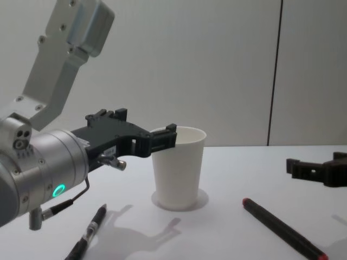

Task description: Place the pen into the pen holder.

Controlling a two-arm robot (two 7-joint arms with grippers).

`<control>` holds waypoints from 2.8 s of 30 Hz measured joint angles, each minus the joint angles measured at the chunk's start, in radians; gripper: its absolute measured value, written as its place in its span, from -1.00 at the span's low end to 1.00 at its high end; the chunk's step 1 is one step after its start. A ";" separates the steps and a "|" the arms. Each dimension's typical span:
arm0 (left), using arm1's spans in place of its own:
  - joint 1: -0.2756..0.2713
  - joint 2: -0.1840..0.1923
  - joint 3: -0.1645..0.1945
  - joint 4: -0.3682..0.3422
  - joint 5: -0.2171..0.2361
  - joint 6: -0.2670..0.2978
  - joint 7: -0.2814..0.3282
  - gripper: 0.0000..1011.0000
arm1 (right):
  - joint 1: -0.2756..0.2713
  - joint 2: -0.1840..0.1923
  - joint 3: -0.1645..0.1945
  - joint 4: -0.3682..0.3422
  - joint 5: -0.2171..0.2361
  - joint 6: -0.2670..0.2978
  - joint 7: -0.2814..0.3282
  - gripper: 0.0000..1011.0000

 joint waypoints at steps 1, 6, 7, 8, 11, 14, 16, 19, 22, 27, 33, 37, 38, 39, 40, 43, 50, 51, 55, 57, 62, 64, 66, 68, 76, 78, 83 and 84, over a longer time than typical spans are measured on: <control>0.000 0.000 0.000 0.000 0.000 0.000 0.000 0.98 | 0.002 -0.002 -0.001 0.000 -0.002 0.009 0.000 0.98; 0.000 0.000 0.000 0.000 0.000 0.000 0.000 0.98 | 0.014 -0.014 -0.010 -0.001 -0.015 0.054 -0.002 0.98; 0.000 0.000 0.000 0.000 0.000 0.000 0.000 0.98 | 0.018 -0.019 -0.013 -0.002 -0.018 0.067 -0.005 0.98; 0.000 0.000 0.000 0.000 0.000 0.000 0.000 0.98 | 0.020 -0.021 -0.014 -0.003 -0.020 0.075 -0.007 0.98; 0.000 0.000 0.000 0.000 0.000 0.000 0.000 0.98 | 0.027 -0.032 -0.021 -0.004 -0.027 0.104 -0.016 0.98; 0.000 0.000 0.000 0.000 0.000 0.000 0.000 0.98 | 0.033 -0.043 -0.026 -0.005 -0.034 0.132 -0.027 0.98; 0.000 0.000 0.000 0.000 0.000 0.000 0.000 0.98 | 0.038 -0.052 -0.031 -0.006 -0.039 0.148 -0.037 0.98; 0.000 0.000 0.000 0.000 0.000 0.000 0.000 0.98 | 0.044 -0.063 -0.036 -0.006 -0.044 0.170 -0.048 0.98; 0.000 0.000 0.000 0.000 0.000 0.000 0.000 0.98 | 0.048 -0.072 -0.040 -0.006 -0.048 0.188 -0.057 0.98; 0.000 0.000 0.000 0.000 0.000 0.000 0.000 0.98 | 0.055 -0.085 -0.046 -0.006 -0.050 0.219 -0.070 0.98; 0.000 0.000 0.000 0.000 0.000 0.000 0.000 0.98 | 0.064 -0.101 -0.051 -0.002 -0.049 0.260 -0.081 0.98; 0.000 0.000 0.000 0.000 0.000 0.000 0.000 0.98 | 0.069 -0.110 -0.054 0.003 -0.049 0.284 -0.085 0.98; 0.000 0.000 0.000 0.000 0.000 0.000 0.000 0.98 | 0.071 -0.113 -0.055 0.006 -0.049 0.292 -0.086 0.98; 0.000 0.000 0.000 0.000 0.000 0.000 0.000 0.98 | 0.072 -0.115 -0.055 0.007 -0.049 0.296 -0.087 0.98; 0.000 0.000 0.000 0.000 0.000 0.000 0.000 0.98 | 0.074 -0.117 -0.057 0.010 -0.049 0.305 -0.087 0.98; 0.000 0.000 0.000 0.000 0.000 0.000 0.000 0.98 | 0.076 -0.122 -0.058 0.015 -0.050 0.315 -0.088 0.98; 0.000 0.000 0.000 0.000 0.000 0.000 0.000 0.98 | 0.085 -0.135 -0.063 0.033 -0.059 0.345 -0.087 0.98; 0.000 0.000 0.000 0.000 0.000 0.000 0.000 0.98 | 0.086 -0.136 -0.064 0.035 -0.061 0.347 -0.087 0.98; 0.000 0.000 0.000 0.000 0.000 0.000 0.000 0.98 | 0.090 -0.141 -0.067 0.042 -0.068 0.359 -0.085 0.98; 0.000 0.000 0.000 0.000 0.000 0.000 0.000 0.98 | 0.093 -0.144 -0.069 0.046 -0.072 0.363 -0.083 0.98; 0.000 0.000 0.000 0.000 0.000 0.000 0.000 0.98 | 0.097 -0.149 -0.072 0.053 -0.082 0.373 -0.080 0.87; 0.000 0.000 0.000 0.000 0.000 0.000 0.000 0.98 | 0.098 -0.151 -0.073 0.055 -0.086 0.376 -0.079 0.77; 0.000 0.000 0.000 0.000 0.000 0.000 0.000 0.98 | 0.100 -0.154 -0.074 0.058 -0.092 0.380 -0.079 0.68; 0.000 0.000 0.000 0.000 0.000 0.000 0.000 0.98 | 0.103 -0.158 -0.077 0.062 -0.100 0.387 -0.079 0.51; 0.000 0.000 0.000 0.000 0.000 0.000 0.000 0.98 | 0.110 -0.167 -0.081 0.070 -0.118 0.409 -0.086 0.07; 0.000 0.000 0.000 0.000 0.000 0.000 0.000 0.98 | 0.112 -0.170 -0.081 0.073 -0.122 0.415 -0.089 -0.12; 0.000 0.000 0.000 0.000 0.000 0.000 0.000 0.98 | 0.117 -0.177 -0.082 0.079 -0.133 0.429 -0.097 -0.38; 0.000 0.000 0.000 0.000 0.000 0.000 0.000 0.98 | 0.117 -0.177 -0.082 0.079 -0.134 0.429 -0.097 -0.46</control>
